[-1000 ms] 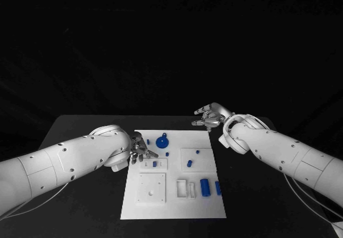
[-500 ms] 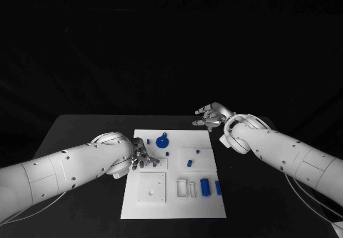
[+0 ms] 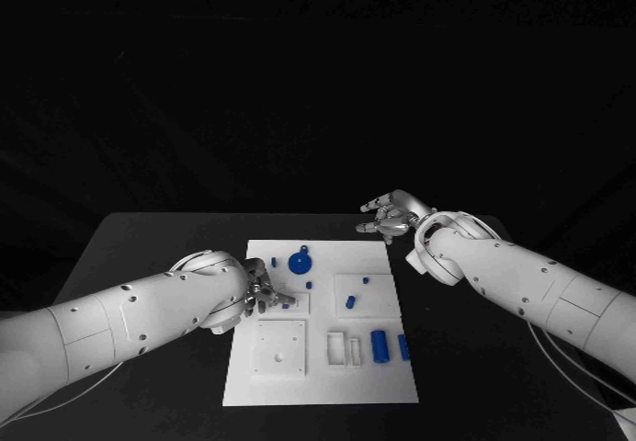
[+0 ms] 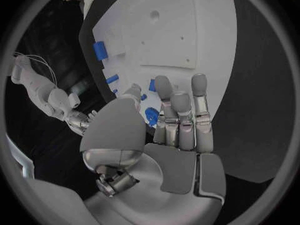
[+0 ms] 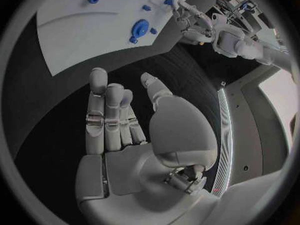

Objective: Assemble the parts on the task board

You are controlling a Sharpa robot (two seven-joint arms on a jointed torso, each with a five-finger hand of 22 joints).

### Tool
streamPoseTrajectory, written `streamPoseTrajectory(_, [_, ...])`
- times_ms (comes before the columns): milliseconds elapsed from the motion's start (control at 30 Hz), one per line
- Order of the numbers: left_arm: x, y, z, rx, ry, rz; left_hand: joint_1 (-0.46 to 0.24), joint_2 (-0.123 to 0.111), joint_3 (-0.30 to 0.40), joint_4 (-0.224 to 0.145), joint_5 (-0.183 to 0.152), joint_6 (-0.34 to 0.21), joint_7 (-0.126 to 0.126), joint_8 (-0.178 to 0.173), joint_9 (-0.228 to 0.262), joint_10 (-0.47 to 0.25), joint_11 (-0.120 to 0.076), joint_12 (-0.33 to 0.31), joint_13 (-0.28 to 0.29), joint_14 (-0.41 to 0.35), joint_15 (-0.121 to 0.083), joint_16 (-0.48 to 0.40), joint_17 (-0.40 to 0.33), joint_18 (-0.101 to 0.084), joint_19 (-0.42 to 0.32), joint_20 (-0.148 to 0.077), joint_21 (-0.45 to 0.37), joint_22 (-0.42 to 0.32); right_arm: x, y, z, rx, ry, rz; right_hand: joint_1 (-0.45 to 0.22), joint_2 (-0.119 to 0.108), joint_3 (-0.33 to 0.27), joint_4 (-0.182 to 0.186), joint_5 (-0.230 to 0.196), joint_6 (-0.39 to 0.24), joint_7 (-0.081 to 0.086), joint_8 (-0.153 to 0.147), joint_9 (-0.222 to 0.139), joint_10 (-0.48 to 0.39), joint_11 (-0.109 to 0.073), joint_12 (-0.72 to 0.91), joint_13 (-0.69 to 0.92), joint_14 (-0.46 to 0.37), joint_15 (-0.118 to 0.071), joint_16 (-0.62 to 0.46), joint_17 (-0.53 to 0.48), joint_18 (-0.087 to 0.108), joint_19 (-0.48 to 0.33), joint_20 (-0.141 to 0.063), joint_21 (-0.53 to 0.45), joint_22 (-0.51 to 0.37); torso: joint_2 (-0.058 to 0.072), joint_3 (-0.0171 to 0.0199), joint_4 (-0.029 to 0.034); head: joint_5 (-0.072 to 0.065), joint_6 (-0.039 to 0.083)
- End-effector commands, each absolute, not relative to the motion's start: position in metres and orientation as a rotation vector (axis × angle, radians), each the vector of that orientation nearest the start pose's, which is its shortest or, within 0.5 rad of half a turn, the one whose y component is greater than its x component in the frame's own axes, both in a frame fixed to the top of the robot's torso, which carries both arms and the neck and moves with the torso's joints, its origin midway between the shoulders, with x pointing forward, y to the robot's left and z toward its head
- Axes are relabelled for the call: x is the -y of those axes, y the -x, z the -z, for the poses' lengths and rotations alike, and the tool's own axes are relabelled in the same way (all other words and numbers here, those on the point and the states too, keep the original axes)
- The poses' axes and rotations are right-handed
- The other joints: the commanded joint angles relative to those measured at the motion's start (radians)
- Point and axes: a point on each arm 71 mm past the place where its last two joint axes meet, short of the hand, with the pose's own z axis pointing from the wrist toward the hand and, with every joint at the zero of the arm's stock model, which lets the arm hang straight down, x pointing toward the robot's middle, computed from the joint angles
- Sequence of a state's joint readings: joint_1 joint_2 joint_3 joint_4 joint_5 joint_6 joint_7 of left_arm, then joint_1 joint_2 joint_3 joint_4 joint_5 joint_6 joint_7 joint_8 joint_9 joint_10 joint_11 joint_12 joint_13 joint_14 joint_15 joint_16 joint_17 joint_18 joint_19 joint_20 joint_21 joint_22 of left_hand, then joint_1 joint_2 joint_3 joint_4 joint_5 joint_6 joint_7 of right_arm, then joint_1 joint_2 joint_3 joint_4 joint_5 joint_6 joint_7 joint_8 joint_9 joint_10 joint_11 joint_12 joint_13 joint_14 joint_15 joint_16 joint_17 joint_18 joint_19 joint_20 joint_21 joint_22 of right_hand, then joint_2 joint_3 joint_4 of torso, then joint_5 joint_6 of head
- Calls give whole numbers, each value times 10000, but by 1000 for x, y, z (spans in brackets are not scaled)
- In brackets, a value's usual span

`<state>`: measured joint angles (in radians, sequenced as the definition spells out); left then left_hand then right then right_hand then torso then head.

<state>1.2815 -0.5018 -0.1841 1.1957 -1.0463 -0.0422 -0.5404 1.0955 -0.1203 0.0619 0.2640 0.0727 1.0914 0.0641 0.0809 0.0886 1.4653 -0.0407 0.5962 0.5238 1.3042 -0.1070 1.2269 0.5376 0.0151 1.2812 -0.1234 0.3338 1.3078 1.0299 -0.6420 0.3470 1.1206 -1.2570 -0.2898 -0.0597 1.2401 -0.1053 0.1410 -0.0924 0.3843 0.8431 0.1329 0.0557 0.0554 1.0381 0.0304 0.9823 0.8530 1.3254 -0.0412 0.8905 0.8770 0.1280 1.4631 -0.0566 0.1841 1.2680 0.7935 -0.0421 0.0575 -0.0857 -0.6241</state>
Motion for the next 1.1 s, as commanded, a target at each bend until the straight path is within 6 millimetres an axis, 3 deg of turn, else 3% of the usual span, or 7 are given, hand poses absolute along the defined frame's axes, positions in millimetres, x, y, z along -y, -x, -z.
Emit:
streamPoseTrajectory(33, [-141, -528, 247, -22136, 2177, 3176, -51, 324, -98, -342, 77, 112, -19, -38, 5, 242, 22, -47, 16, 32, 41, 42, -1, 38, 5, 25, -29, 187, 242, -564, 180, -15601, -3794, -7101, -62, -75, 1, 35, 51, -63, 2, -4, 2, 25, -27, 27, -16, 57, -12, 0, -4, 107, 372, -35, -24, -9, 4, -1, 0, -10, 0])
streamPoseTrajectory(133, [-139, -527, 250, -22217, 2192, 3244, -92, 769, -312, -867, 363, 247, -54, -9, 60, 265, 6, -44, 16, 38, 25, 47, 1, 32, 9, 13, -9, 189, 241, -564, 180, -15606, -3791, -7112, -62, -75, 1, 35, 51, -63, 2, -4, 2, 25, -27, 27, -16, 57, -12, 0, -4, 107, 372, -35, -24, -9, 2, -5, -3, -16, -10])
streamPoseTrajectory(267, [-137, -527, 251, -22277, 2182, 3303, -104, 1085, -580, -1311, 513, 345, -81, -14, 188, 270, -5, -50, 14, 43, 14, 46, 5, 18, 1, 1, -1, 186, 240, -564, 181, -15613, -3789, -7122, -62, -75, 1, 35, 51, -63, 2, -4, 2, 25, -27, 27, -16, 57, -12, 0, -4, 107, 372, -35, -24, -9, 1, -2, -1, -32, -13])
streamPoseTrajectory(467, [-137, -528, 253, -22446, 2125, 3240, -101, 1259, -748, -1602, 547, 534, -154, 1, 618, 283, -39, -60, 9, 35, -11, 56, 24, -13, -7, -27, 16, 189, 240, -564, 181, -15633, -3786, -7130, -62, -75, 1, 35, 51, -63, 2, -4, 2, 25, -27, 27, -16, 57, -12, 0, -4, 107, 372, -35, -24, -9, 2, -2, 6, -50, -15])
streamPoseTrajectory(833, [-138, -528, 257, -22663, 2067, 3086, -35, 1425, -823, -1858, 595, 598, -170, -39, 817, 269, -43, -62, 13, 17, -16, 54, 26, -23, -27, -32, 15, 187, 240, -564, 181, -15660, -3783, -7133, -62, -75, 1, 35, 51, -63, 2, -4, 2, 25, -27, 27, -16, 57, -12, 0, -4, 107, 372, -35, -24, -9, -4, -11, 14, -63, -25])
streamPoseTrajectory(1100, [-138, -529, 259, -22721, 2050, 2985, 96, 1796, -965, -2206, 623, 680, -187, -38, 868, 274, -53, -61, 13, 26, -24, 67, 27, -24, -24, -38, 17, 185, 240, -564, 181, -15669, -3784, -7133, -55, -79, 0, 56, 62, -70, 3, -4, 2, 27, -28, 27, -21, 61, -13, -3, -3, 107, 370, -36, -12, -22, -2, -4, 7, -68, -37])
